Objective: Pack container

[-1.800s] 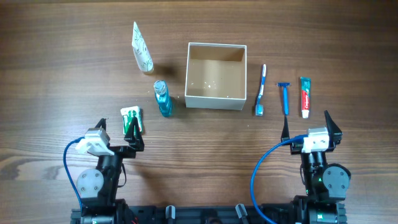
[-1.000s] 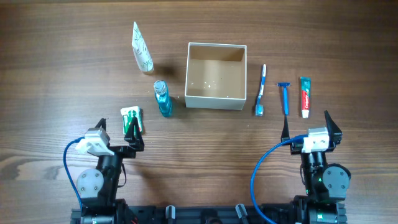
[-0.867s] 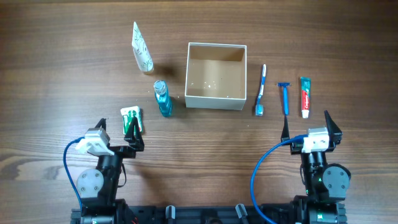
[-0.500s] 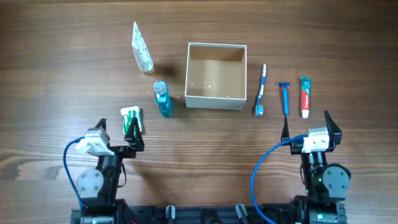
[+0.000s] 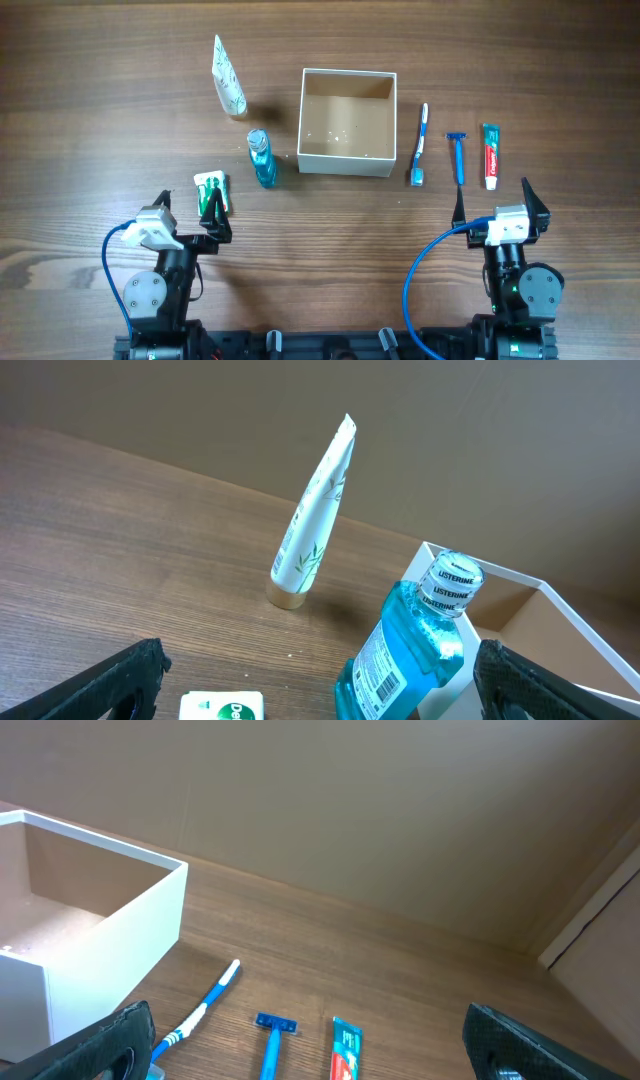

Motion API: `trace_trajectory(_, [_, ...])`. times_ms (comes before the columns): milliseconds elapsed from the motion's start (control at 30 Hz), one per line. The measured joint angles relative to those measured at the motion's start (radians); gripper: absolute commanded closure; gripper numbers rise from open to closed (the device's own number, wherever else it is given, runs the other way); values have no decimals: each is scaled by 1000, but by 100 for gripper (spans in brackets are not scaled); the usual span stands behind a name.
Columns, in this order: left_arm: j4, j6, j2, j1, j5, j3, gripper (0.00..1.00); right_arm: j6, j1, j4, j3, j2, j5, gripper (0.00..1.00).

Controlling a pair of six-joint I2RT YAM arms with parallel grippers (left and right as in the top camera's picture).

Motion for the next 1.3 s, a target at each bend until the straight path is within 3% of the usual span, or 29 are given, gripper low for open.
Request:
trace_trajectory(967, [10, -4, 0, 0, 1, 0, 0, 0, 0, 0, 0, 0, 0, 0])
trace_trajectory(1167, [217, -14, 0, 0, 48, -3, 0, 0, 0, 0, 0, 0, 0, 0])
trace_trajectory(1300, [193, -13, 1, 2, 69, 24, 0, 0, 0, 0, 0, 0, 0, 0])
